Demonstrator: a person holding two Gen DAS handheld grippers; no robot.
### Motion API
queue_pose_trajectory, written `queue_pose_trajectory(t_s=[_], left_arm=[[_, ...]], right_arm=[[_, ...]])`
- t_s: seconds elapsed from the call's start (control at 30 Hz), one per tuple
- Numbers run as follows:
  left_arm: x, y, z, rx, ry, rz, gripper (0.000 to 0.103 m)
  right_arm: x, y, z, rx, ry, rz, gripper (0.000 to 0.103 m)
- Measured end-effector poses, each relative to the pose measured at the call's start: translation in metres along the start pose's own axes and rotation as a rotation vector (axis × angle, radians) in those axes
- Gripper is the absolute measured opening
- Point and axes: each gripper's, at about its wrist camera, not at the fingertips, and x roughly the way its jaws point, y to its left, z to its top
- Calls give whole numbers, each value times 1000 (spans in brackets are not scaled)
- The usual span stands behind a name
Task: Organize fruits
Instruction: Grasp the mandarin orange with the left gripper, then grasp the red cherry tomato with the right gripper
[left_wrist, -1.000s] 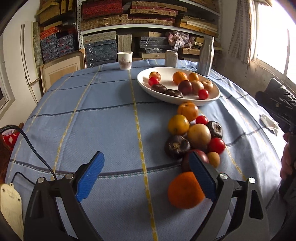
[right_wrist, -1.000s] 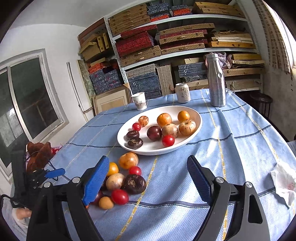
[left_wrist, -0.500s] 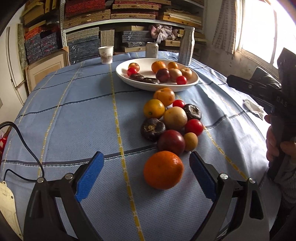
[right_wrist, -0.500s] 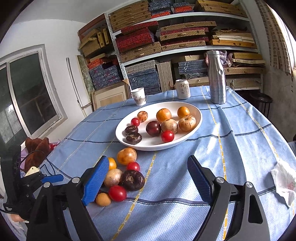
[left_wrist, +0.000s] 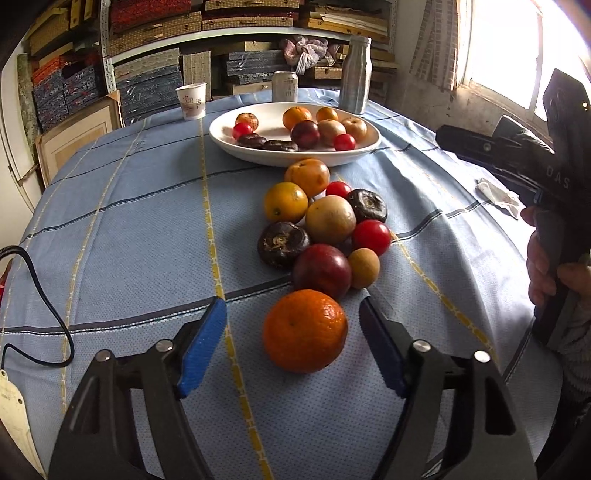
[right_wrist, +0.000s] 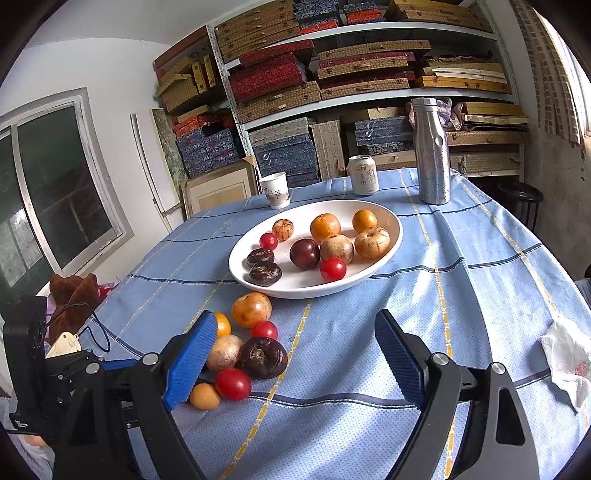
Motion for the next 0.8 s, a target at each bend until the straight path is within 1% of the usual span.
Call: queue_pose_trajectory(t_s=[0.03, 0.07, 0.33, 0.4, 0.57, 0.7, 0.8], left_arm=[[0, 0, 0, 0, 2, -7, 64], [1, 0, 0, 0, 6, -13, 59], [5, -2, -1, 4, 26, -41, 57], [6, -2, -1, 3, 34, -47, 49], [5, 1, -2, -12, 30, -46, 46], [2, 7, -2, -34, 18, -20, 46], [2, 19, 6, -45, 3, 40, 46]], right_arm=[[0, 0, 0, 0, 1, 0, 88], [0, 0, 0, 1, 2, -1, 88], [0, -2, 0, 4, 2, -3, 88], [0, -1, 0, 3, 0, -3, 88], [1, -2, 0, 2, 4, -3, 88], [2, -1, -1, -11, 16, -12, 88], [5, 3, -3, -29, 33, -19, 88]])
